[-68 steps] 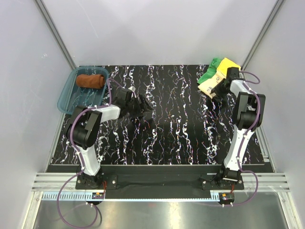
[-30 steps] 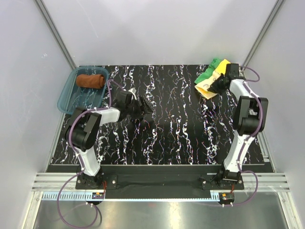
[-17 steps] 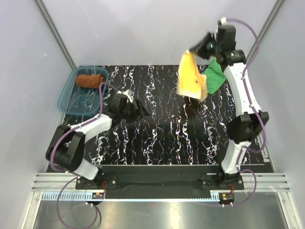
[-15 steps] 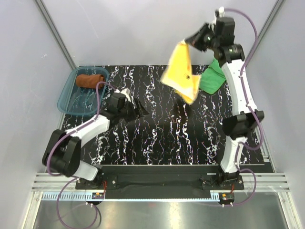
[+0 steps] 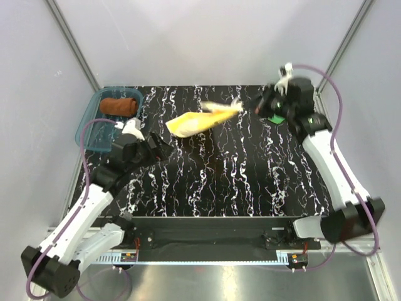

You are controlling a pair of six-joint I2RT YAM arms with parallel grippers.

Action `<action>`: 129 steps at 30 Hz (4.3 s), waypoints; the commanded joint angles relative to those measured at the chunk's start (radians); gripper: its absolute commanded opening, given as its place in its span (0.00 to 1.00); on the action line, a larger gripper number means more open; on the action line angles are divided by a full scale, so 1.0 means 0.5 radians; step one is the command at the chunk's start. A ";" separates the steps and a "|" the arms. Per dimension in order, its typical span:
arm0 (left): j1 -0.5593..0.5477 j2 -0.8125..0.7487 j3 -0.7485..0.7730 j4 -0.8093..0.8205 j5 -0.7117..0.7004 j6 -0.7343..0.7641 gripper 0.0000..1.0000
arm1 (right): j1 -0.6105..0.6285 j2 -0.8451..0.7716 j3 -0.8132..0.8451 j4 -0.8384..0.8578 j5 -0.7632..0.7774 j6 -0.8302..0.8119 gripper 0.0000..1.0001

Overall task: Roll the towels
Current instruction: Grab a towel with the right arm, then move the towel to the center of the board, then flatten the towel

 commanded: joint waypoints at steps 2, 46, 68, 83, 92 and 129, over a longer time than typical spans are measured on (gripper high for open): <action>0.013 -0.089 -0.196 0.044 -0.008 0.058 0.97 | 0.037 -0.541 -0.801 0.359 -0.086 0.103 0.00; 0.044 2.804 1.978 0.060 0.108 0.555 0.86 | 0.280 -0.703 -1.266 -0.426 0.496 0.171 0.66; 0.126 2.779 1.680 0.441 0.640 0.512 0.62 | 0.777 0.859 -0.214 -0.665 1.264 -0.001 0.58; 0.179 2.752 1.591 0.503 0.683 0.466 0.64 | 0.844 0.979 -0.198 -0.757 1.381 0.035 0.00; 0.215 2.611 1.521 0.438 0.655 0.441 0.64 | 0.988 0.575 -0.317 -0.494 0.780 -0.192 0.00; -0.174 1.015 -0.025 0.303 0.140 -0.034 0.72 | 0.510 0.705 -0.223 -0.478 0.945 -0.415 0.75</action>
